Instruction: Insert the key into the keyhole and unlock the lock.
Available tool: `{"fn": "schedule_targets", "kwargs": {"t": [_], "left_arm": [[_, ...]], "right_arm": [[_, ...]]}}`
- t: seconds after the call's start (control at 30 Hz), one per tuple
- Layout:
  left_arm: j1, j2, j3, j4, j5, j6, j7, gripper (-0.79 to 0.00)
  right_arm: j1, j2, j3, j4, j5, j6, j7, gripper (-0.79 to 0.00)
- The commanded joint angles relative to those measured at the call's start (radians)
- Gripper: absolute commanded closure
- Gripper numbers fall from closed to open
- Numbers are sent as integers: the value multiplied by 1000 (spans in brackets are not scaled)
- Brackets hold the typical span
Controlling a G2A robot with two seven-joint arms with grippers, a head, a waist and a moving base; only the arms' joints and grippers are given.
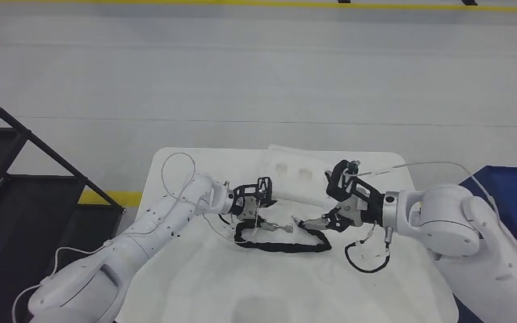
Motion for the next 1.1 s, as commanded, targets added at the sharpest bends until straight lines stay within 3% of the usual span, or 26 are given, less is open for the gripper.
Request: {"fn": "schedule_targets", "kwargs": {"t": [0.0,0.3,0.57,0.83,1.07], "left_arm": [[-23,9,-4,-4,-29,2,69,-785],[-231,77,47,37,-114,2,239,-785],[-426,143,203,45,-278,2,345,-785],[-605,217,366,21,-436,2,389,-785],[-631,240,374,1,-470,2,397,-785]], "right_arm": [[19,-2,-4,37,15,-38,-16,-785],[185,-16,-39,249,59,-229,-58,-785],[379,-29,-67,379,109,-326,-52,-785],[554,-39,-131,473,195,-343,31,-785],[612,-45,-167,536,228,-358,16,-785]]}}
